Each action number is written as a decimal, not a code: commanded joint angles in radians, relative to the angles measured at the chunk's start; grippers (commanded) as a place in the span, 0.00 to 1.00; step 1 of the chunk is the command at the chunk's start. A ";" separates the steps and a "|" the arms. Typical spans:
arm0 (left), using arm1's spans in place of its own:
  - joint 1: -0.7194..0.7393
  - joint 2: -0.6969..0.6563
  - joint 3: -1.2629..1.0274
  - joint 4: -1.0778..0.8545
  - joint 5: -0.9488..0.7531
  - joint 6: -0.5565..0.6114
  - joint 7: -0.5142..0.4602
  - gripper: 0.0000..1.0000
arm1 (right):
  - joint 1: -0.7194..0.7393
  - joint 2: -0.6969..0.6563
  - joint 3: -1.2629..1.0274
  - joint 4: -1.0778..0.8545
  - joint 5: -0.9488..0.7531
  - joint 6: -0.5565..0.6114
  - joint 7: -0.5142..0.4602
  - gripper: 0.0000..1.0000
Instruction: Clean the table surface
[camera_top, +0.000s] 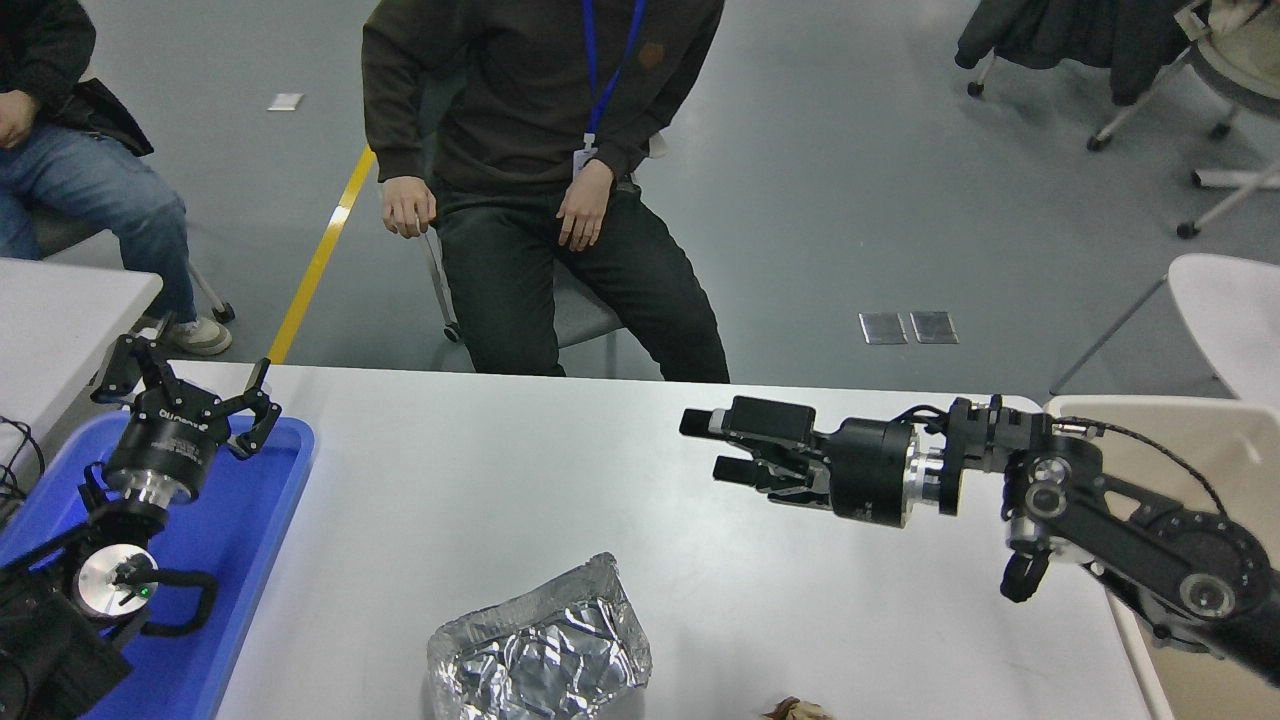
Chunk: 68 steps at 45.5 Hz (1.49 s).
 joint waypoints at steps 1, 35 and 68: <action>0.000 0.000 0.000 0.000 0.000 0.000 0.000 1.00 | 0.147 0.046 -0.203 0.003 -0.121 -0.001 -0.032 0.99; 0.000 0.000 0.000 0.000 0.000 0.000 0.000 1.00 | 0.224 0.302 -0.409 -0.131 -0.304 -0.084 -0.242 0.99; 0.000 0.000 0.000 0.000 0.000 0.000 0.000 1.00 | 0.086 0.459 -0.415 -0.315 -0.241 -0.079 -0.391 0.99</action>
